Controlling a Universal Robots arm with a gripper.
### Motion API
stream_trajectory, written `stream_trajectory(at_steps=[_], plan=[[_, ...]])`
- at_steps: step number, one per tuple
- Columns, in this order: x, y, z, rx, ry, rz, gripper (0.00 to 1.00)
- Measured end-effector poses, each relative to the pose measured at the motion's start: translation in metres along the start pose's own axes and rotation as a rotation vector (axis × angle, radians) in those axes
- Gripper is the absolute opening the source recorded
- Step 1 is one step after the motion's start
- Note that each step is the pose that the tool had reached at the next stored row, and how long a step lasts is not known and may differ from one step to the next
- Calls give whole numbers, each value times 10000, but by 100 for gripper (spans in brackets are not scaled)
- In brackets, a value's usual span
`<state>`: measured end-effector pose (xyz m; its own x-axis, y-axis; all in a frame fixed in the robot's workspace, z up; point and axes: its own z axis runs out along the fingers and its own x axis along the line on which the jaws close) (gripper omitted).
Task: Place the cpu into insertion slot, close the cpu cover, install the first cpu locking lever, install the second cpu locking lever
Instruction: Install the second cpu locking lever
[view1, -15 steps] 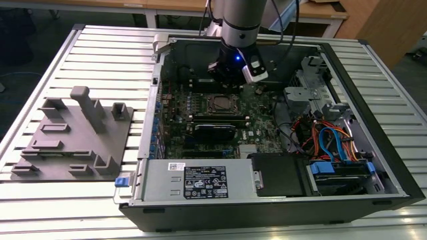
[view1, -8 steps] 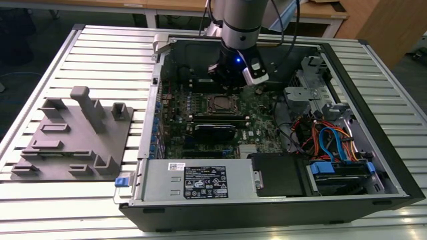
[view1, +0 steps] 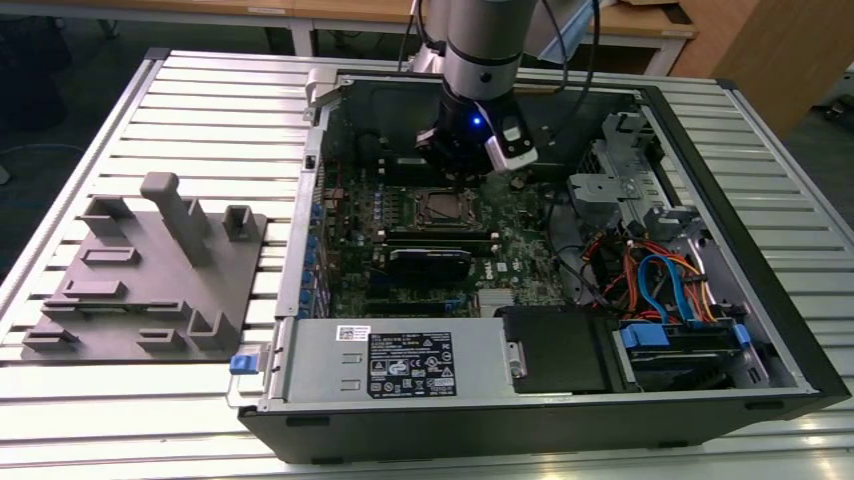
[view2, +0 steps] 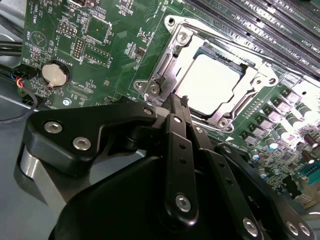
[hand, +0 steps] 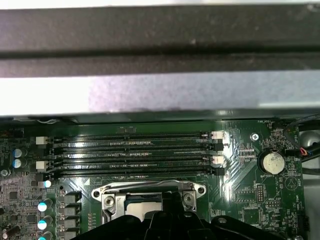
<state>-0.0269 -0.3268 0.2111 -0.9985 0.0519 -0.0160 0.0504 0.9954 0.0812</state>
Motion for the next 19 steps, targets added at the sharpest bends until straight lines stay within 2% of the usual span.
stream_trajectory(at_steps=[19], plan=[[-2,-51,-4,-2,0,1,10]])
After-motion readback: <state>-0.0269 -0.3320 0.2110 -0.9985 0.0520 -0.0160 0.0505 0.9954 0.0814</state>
